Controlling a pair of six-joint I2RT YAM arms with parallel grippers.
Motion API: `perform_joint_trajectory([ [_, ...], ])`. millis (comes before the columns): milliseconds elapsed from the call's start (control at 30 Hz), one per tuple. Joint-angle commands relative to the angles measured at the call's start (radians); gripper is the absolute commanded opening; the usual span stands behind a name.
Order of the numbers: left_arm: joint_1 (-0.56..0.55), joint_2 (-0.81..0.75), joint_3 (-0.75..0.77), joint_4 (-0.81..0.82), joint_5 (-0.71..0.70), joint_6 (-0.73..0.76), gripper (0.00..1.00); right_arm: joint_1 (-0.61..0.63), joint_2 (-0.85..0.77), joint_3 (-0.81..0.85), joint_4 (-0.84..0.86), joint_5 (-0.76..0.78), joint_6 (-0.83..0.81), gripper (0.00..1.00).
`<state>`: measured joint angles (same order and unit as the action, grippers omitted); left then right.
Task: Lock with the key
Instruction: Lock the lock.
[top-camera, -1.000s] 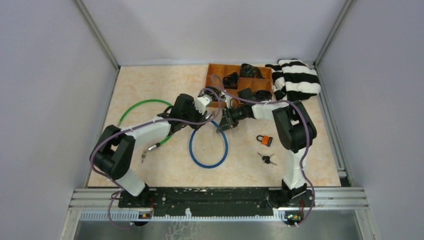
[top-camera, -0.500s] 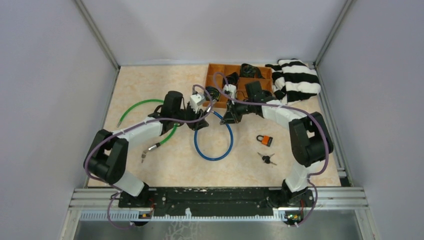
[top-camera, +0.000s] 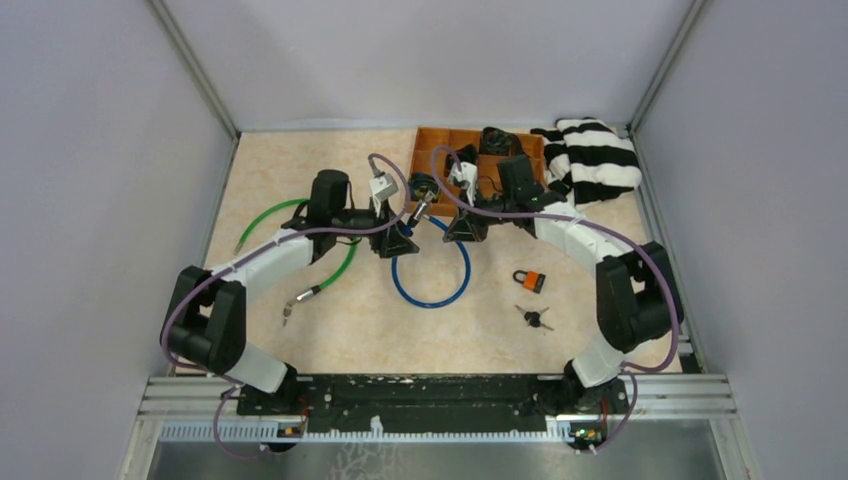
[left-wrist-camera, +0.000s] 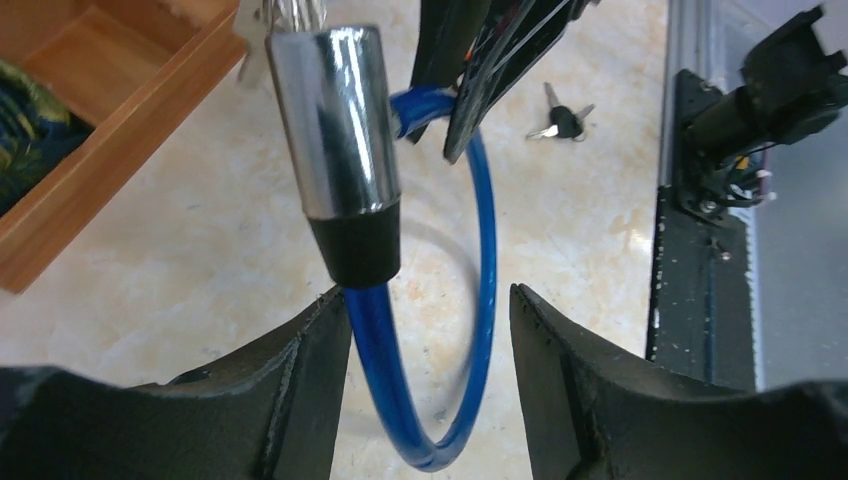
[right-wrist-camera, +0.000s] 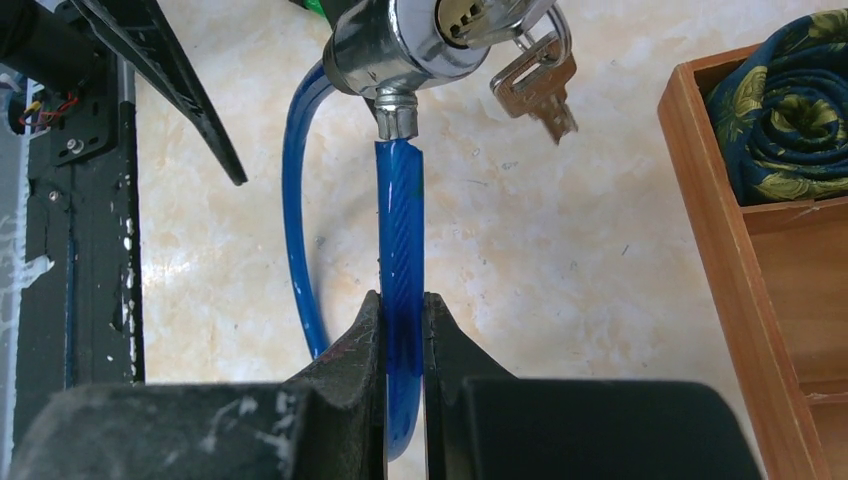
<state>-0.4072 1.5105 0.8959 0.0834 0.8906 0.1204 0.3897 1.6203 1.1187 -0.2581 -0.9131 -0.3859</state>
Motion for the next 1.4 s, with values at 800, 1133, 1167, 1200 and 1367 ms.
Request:
perform_joint_trajectory([
  [800,0.008,0.033,0.144,0.014,0.111,-0.134,0.53,0.021,-0.154,-0.007,-0.007,-0.079,-0.063,0.0],
  [1133,0.006,0.024,0.135,0.029,0.102,-0.129,0.44,0.035,-0.155,-0.005,-0.02,-0.089,-0.071,0.0],
  [1167,0.006,0.023,0.134,0.032,0.105,-0.128,0.41,0.035,-0.153,-0.006,-0.019,-0.088,-0.071,0.0],
  [1200,0.007,0.024,0.133,0.035,0.117,-0.128,0.38,0.036,-0.153,-0.005,-0.018,-0.086,-0.071,0.0],
  [1367,0.002,0.031,0.143,0.034,0.197,-0.115,0.17,0.041,-0.141,0.019,-0.006,-0.075,-0.075,0.0],
])
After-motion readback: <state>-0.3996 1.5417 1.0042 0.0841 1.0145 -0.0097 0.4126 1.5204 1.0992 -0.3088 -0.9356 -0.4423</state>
